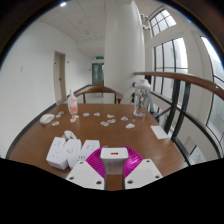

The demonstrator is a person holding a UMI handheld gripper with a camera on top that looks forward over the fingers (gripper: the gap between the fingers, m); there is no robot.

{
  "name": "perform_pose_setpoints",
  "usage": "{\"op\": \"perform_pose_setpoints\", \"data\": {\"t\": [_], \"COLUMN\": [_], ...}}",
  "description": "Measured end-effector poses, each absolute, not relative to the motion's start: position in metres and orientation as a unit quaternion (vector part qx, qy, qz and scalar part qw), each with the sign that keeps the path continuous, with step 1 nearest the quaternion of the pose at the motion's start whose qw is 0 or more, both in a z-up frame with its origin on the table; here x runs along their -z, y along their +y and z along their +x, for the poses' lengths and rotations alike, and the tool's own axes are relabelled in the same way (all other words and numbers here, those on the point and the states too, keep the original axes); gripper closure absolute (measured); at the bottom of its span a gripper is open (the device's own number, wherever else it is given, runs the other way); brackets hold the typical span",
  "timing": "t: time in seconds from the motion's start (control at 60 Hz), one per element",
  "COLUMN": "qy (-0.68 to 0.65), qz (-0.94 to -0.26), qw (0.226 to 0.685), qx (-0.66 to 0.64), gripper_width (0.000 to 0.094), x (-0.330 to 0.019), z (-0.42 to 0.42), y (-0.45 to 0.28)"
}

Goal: Unplug charger

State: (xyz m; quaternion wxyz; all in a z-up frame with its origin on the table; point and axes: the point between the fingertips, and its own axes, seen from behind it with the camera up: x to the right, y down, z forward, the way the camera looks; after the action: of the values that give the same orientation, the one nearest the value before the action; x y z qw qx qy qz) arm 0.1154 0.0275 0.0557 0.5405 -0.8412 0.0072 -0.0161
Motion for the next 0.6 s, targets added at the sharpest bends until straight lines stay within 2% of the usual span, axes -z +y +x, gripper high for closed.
{"op": "perform_pose_setpoints", "data": {"t": [0.067,0.183,0.35,0.6], "qy": [0.009,0.015,0.01,0.0], "qz": [-0.854,-0.864,-0.863,-0.863], "qw": [0.521,0.504,0.505,0.505], "qx": [0.009,0.0,0.024,0.018], "gripper_width": [0.0727,0.0685,0.0582,0.0544], "x": [-0.031,-0.013,-0.014,-0.011], "z": [0.114,0.113,0.119,0.117], "y": [0.032,0.039,0.052,0.063]}}
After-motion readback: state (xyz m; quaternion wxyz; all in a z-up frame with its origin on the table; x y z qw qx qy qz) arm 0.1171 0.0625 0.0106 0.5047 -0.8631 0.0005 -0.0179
